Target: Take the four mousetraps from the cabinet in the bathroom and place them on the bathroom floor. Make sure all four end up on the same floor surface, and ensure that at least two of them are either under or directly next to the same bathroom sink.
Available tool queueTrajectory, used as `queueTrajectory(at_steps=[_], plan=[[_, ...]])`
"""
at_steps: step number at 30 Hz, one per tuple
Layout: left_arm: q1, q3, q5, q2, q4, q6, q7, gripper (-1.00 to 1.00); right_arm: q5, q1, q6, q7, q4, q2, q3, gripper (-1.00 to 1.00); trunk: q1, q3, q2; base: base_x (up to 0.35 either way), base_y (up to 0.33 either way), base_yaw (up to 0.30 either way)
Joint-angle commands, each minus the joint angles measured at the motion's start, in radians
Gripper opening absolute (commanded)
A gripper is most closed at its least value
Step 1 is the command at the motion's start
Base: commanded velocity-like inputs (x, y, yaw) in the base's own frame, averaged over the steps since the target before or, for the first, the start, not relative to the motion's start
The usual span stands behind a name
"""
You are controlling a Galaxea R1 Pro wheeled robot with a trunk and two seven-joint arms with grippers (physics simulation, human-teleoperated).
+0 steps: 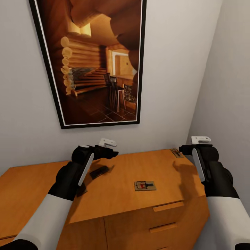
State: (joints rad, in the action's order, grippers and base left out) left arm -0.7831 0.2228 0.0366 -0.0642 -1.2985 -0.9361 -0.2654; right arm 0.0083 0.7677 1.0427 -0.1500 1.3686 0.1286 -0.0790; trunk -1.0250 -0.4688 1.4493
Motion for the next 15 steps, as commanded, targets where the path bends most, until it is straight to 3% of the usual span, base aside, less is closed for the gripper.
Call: queueTrajectory(at_steps=[1, 15], plan=[[-0.001, 0.000, 0.004, 0.000, -0.001, -0.004, -0.004, 1.00, 0.000, 0.001, 0.004, -0.001, 0.001, 0.000, 0.001, 1.00, 0.000, -0.001, 0.001, 0.000, -0.006, 0.000], [-0.001, 0.000, 0.002, 0.000, -0.001, -0.004, -0.005, 1.00, 0.000, 0.001, 0.004, 0.001, -0.002, -0.007, 0.001, 1.00, 0.000, -0.001, 0.001, 0.000, -0.001, 0.000]])
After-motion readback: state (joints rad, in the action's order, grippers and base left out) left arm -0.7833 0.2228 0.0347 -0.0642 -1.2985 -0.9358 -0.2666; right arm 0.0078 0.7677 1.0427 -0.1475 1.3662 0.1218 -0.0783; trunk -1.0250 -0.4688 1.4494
